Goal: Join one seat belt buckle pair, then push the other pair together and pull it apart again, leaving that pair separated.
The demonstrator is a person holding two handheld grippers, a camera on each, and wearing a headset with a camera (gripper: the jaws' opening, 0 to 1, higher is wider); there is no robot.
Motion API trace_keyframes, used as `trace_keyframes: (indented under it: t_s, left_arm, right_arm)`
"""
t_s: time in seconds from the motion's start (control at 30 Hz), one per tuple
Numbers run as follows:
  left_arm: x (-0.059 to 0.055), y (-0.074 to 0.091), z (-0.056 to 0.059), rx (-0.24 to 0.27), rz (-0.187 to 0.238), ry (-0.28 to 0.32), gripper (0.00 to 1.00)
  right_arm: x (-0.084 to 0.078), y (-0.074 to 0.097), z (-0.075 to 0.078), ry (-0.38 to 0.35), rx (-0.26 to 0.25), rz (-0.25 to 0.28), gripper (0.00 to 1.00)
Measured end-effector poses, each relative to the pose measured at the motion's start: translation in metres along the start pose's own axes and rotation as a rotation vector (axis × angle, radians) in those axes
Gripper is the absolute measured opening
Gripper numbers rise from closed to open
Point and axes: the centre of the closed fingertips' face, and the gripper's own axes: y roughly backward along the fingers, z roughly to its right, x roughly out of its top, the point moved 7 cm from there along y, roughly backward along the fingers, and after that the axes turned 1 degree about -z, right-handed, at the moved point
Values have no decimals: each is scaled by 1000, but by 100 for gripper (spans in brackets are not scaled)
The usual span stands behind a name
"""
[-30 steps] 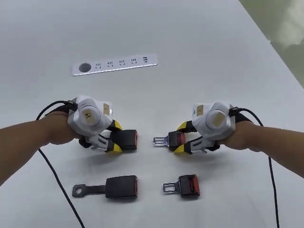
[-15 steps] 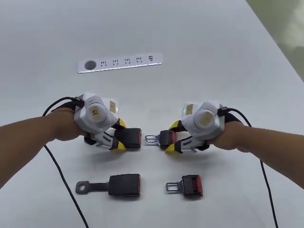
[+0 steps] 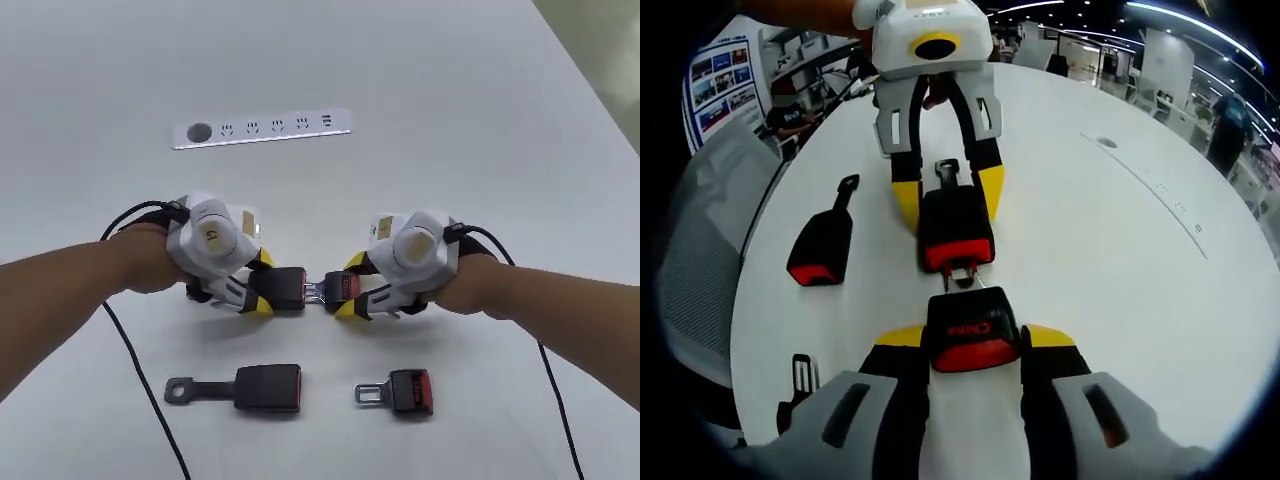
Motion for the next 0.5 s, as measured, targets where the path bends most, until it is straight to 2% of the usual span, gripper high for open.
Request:
trace_keyframes:
  t_s: [0.33, 0.5]
  left_arm:
    - [1, -2, 0, 0, -7, -8, 34]
    - [-1, -3, -1, -2, -10, -16, 33]
  right_arm:
    - [3, -3, -5, -10, -1, 3, 33]
    - [10, -7, -9, -15, -5, 15, 32]
